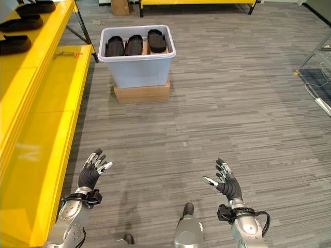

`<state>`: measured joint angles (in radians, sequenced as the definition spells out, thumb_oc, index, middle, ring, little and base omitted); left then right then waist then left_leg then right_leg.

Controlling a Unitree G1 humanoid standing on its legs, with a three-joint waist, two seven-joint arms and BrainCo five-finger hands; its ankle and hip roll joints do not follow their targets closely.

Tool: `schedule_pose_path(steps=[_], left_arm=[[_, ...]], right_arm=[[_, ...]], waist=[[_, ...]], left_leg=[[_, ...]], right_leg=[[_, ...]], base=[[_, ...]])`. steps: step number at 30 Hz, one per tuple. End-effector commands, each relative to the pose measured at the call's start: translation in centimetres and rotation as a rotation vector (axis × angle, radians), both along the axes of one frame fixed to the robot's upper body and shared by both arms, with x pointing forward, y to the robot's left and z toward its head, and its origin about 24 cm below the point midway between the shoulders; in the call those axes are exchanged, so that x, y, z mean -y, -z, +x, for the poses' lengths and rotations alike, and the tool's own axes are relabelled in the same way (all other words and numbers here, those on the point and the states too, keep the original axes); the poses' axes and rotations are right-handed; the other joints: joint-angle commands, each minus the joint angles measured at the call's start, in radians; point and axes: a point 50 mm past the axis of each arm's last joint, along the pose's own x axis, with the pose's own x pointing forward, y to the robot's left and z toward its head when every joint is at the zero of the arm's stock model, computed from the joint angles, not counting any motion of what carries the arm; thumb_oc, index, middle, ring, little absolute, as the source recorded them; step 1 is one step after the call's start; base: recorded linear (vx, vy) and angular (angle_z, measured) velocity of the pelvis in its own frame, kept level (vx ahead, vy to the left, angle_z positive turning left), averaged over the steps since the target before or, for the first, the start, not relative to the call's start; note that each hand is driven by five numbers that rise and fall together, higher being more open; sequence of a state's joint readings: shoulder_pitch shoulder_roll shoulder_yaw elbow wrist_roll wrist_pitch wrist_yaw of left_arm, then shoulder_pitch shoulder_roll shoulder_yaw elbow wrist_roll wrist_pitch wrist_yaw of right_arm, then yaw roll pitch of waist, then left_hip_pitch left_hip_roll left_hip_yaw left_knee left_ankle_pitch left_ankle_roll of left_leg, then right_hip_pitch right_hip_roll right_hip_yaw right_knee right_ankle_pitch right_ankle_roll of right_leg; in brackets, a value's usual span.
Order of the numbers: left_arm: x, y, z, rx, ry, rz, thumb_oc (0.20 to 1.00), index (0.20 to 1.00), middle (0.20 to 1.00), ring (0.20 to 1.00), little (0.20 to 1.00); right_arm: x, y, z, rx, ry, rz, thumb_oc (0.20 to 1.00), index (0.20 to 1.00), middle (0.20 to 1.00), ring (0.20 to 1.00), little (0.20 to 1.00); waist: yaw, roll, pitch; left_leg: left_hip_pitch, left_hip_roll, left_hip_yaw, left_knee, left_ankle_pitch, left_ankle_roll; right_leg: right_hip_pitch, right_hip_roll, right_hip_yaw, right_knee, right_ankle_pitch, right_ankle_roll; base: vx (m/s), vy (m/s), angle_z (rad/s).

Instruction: Move parts from the plastic box to the shelf.

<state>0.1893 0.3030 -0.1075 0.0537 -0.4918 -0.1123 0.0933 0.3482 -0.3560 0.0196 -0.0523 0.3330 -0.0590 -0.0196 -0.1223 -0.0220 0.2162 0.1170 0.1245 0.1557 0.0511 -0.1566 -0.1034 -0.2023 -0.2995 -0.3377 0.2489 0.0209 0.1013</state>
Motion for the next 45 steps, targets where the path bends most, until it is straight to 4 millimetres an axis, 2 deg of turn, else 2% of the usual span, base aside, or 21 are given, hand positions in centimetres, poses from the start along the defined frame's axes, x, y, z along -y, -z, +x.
schedule_pose_path(steps=[1, 4, 5, 6, 7, 9, 14, 15, 16, 17, 18, 22, 31, 32, 34, 36, 37, 39, 42, 44, 45], left_arm=[[-0.6, -2.6, 0.6, 0.138, -0.019, -0.014, 1.0, 1.0, 1.0, 1.0, 1.0], [-0.6, -2.6, 0.7, 0.142, -0.023, -0.028, 1.0, 1.0, 1.0, 1.0, 1.0], [-0.6, -2.6, 0.8, 0.145, -0.029, -0.041, 1.0, 1.0, 1.0, 1.0, 1.0], [-0.5, -2.7, 0.8, 0.155, -0.033, -0.06, 1.0, 1.0, 1.0, 1.0, 1.0], [-0.5, -2.7, 0.8, 0.155, -0.033, -0.06, 1.0, 1.0, 1.0, 1.0, 1.0], [-0.5, -2.8, 0.6, 0.157, -0.024, -0.074, 1.0, 1.0, 1.0, 1.0, 1.0], [-0.4, -2.5, 0.4, 0.142, -0.018, -0.072, 1.0, 1.0, 1.0, 1.0, 1.0], [-0.5, -2.2, 0.1, 0.126, -0.032, -0.068, 1.0, 1.0, 1.0, 1.0, 1.0], [-0.6, -2.1, -0.1, 0.12, -0.04, -0.067, 1.0, 1.0, 1.0, 1.0, 1.0], [-0.8, -1.9, -0.3, 0.111, -0.05, -0.07, 1.0, 1.0, 1.0, 1.0, 1.0], [-0.9, -1.8, -0.5, 0.105, -0.05, -0.057, 1.0, 1.0, 1.0, 1.0, 1.0], [-1.1, -2.3, 0.1, 0.126, -0.02, -0.029, 1.0, 1.0, 1.0, 1.0, 1.0], [-1.6, -2.6, 0.1, 0.127, -0.023, -0.009, 1.0, 1.0, 1.0, 1.0, 1.0], [-1.6, -2.6, 0.1, 0.124, -0.021, -0.006, 1.0, 1.0, 1.0, 1.0, 1.0], [-1.4, -2.4, 0.1, 0.11, -0.009, 0.01, 1.0, 1.0, 1.0, 1.0, 1.0], [-1.4, -2.4, 0.1, 0.109, -0.005, 0.014, 1.0, 1.0, 1.0, 1.0, 1.0], [-1.4, -2.5, 0.1, 0.11, 0.005, 0.028, 1.0, 1.0, 1.0, 1.0, 1.0], [-1.3, -2.4, 0.0, 0.104, 0.005, 0.024, 1.0, 1.0, 1.0, 1.0, 1.0], [-1.4, -2.4, 0.1, 0.107, 0.0, 0.024, 1.0, 1.0, 1.0, 1.0, 1.0], [-1.4, -2.3, 0.1, 0.111, -0.011, 0.014, 1.0, 1.0, 1.0, 1.0, 1.0], [-1.4, -2.3, 0.1, 0.11, -0.011, 0.014, 1.0, 1.0, 1.0, 1.0, 1.0]], right_arm=[[0.0, -2.5, 1.2, 0.154, 0.012, 0.029, 1.0, 1.0, 1.0, 1.0, 1.0], [0.3, -2.9, 1.4, 0.166, 0.015, 0.001, 1.0, 1.0, 1.0, 1.0, 1.0], [0.5, -3.3, 1.6, 0.18, 0.009, -0.038, 1.0, 1.0, 1.0, 1.0, 1.0], [0.9, -3.9, 1.8, 0.21, 0.021, -0.054, 1.0, 1.0, 1.0, 1.0, 1.0], [0.9, -3.9, 1.8, 0.211, 0.021, -0.054, 1.0, 1.0, 1.0, 1.0, 1.0], [1.4, -4.7, 1.8, 0.241, 0.017, -0.082, 1.0, 1.0, 1.0, 1.0, 1.0], [1.6, -4.2, 1.8, 0.227, 0.056, -0.078, 1.0, 1.0, 1.0, 1.0, 1.0], [1.2, -3.9, 1.9, 0.221, 0.052, -0.071, 1.0, 1.0, 1.0, 1.0, 1.0], [1.1, -3.8, 2.0, 0.215, 0.046, -0.063, 1.0, 1.0, 1.0, 1.0, 1.0], [0.9, -3.9, 1.9, 0.215, 0.032, -0.061, 1.0, 1.0, 1.0, 1.0, 1.0], [0.7, -3.8, 1.9, 0.209, 0.009, -0.058, 1.0, 1.0, 1.0, 1.0, 1.0], [-0.1, -3.4, 2.0, 0.199, -0.016, -0.015, 1.0, 1.0, 1.0, 1.0, 1.0], [0.0, -2.9, 1.8, 0.177, 0.0, -0.004, 1.0, 1.0, 1.0, 1.0, 1.0], [0.0, -2.9, 1.7, 0.174, 0.003, -0.002, 1.0, 1.0, 1.0, 1.0, 1.0], [-0.3, -2.5, 1.7, 0.16, -0.007, 0.003, 1.0, 1.0, 1.0, 1.0, 1.0], [-0.4, -2.5, 1.7, 0.159, -0.012, 0.004, 1.0, 1.0, 1.0, 1.0, 1.0], [-0.7, -2.4, 1.7, 0.156, -0.026, 0.004, 1.0, 1.0, 1.0, 1.0, 1.0], [-0.7, -2.2, 1.6, 0.147, -0.023, 0.006, 1.0, 1.0, 1.0, 1.0, 1.0], [-0.8, -2.1, 1.6, 0.14, -0.027, 0.011, 1.0, 1.0, 1.0, 1.0, 1.0], [-0.8, -2.4, 1.9, 0.155, -0.035, 0.009, 1.0, 1.0, 1.0, 1.0, 1.0], [-0.7, -2.4, 1.9, 0.155, -0.035, 0.009, 1.0, 1.0, 1.0, 1.0, 1.0]], waist=[[-0.023, 0.02, -0.021], [-0.031, 0.021, -0.027], [-0.024, 0.02, -0.023], [0.001, 0.0, 0.0], [-0.002, 0.002, -0.001], [0.037, -0.041, 0.046], [0.078, -0.042, 0.058], [0.094, -0.029, 0.044], [0.102, -0.025, 0.042], [0.1, -0.025, 0.034], [0.113, -0.027, 0.037], [0.105, -0.029, 0.012], [0.098, -0.036, -0.038], [0.097, -0.035, -0.04], [0.08, -0.022, -0.025], [0.075, -0.015, -0.014], [0.064, 0.017, 0.013], [0.049, 0.03, 0.021], [0.027, 0.026, 0.035], [0.018, 0.013, 0.036], [0.017, 0.016, 0.038]], left_leg=[[0.102, 0.012, 0.046, 0.071, -0.088, 0.034], [0.083, 0.039, 0.046, 0.142, -0.04, 0.011], [0.039, 0.06, 0.041, 0.253, 0.031, -0.008], [-0.101, 0.072, -0.005, 0.506, 0.169, -0.026], [-0.106, 0.074, -0.009, 0.511, 0.167, -0.027], [-0.252, 0.061, -0.032, 0.74, 0.227, -0.036], [-0.401, 0.095, -0.017, 0.495, 0.194, -0.012], [-0.415, 0.152, -0.029, 0.237, 0.279, -0.024], [-0.404, 0.171, -0.04, 0.163, 0.315, -0.034], [-0.392, 0.184, -0.027, 0.155, 0.309, -0.036], [-0.385, 0.144, -0.061, 0.217, 0.266, -0.028], [-0.346, 0.09, 0.014, 0.232, 0.169, 0.011], [-0.377, 0.037, 0.066, 0.312, 0.074, 0.048], [-0.374, 0.023, 0.071, 0.313, 0.058, 0.061], [-0.334, -0.029, 0.066, 0.289, 0.024, 0.107], [-0.317, -0.042, 0.071, 0.281, 0.017, 0.124], [-0.255, -0.061, 0.082, 0.241, 0.008, 0.15], [-0.195, -0.075, 0.083, 0.194, 0.001, 0.156], [-0.14, -0.092, 0.067, 0.152, -0.002, 0.145], [-0.075, -0.112, 0.076, 0.104, -0.024, 0.127], [-0.073, -0.11, 0.074, 0.103, -0.023, 0.126]], right_leg=[[-0.128, -0.042, 0.108, 0.148, 0.009, 0.077], [-0.108, 0.008, 0.128, 0.134, -0.032, 0.043], [-0.083, 0.035, 0.122, 0.117, -0.057, 0.015], [-0.023, 0.071, 0.105, 0.071, -0.082, -0.037], [-0.023, 0.072, 0.101, 0.07, -0.082, -0.038], [0.043, 0.096, 0.094, 0.016, -0.099, -0.079], [0.149, 0.114, 0.092, -0.071, -0.118, -0.06], [0.197, 0.115, 0.096, -0.093, -0.139, -0.032], [0.216, 0.109, 0.105, -0.089, -0.145, -0.021], [0.231, 0.098, 0.101, -0.086, -0.15, -0.012], [0.238, 0.084, 0.113, -0.062, -0.151, -0.007], [0.255, 0.041, 0.12, -0.037, -0.134, 0.031], [0.284, -0.032, 0.118, -0.06, -0.081, 0.068], [0.266, -0.043, 0.124, -0.01, -0.062, 0.071], [0.147, -0.056, 0.184, 0.22, 0.082, 0.057], [0.109, -0.059, 0.201, 0.293, 0.117, 0.057], [0.045, -0.076, 0.178, 0.421, 0.131, 0.053], [-0.026, -0.077, 0.163, 0.435, 0.106, 0.047], [-0.072, -0.04, 0.156, 0.346, 0.059, 0.043], [-0.091, -0.05, 0.079, 0.066, 0.081, 0.064], [-0.085, -0.048, 0.075, 0.061, 0.084, 0.063]], base=[[0.17, -0.2, -0.04], [0.1, -0.155, -0.01], [0.11, -0.374, -0.08], [0.07, -0.303, -0.06], [0.04, -0.319, -0.02], [0.07, -0.245, -0.05], [0.23, 0.0, 0.02], [0.4, 0.245, -0.07], [0.51, 0.313, -0.31], [0.34, 0.216, -0.42], [0.31, 0.219, -0.51], [0.23, 0.193, -0.64], [0.19, 0.142, -0.03], [0.13, 0.184, 0.09], [0.12, 0.222, 0.1], [0.09, 0.201, 0.28], [0.14, 0.251, 0.34], [0.27, 0.161, 0.09], [0.23, -0.013, -0.06], [0.31, -0.122, 0.06], [0.26, -0.066, 0.19]])
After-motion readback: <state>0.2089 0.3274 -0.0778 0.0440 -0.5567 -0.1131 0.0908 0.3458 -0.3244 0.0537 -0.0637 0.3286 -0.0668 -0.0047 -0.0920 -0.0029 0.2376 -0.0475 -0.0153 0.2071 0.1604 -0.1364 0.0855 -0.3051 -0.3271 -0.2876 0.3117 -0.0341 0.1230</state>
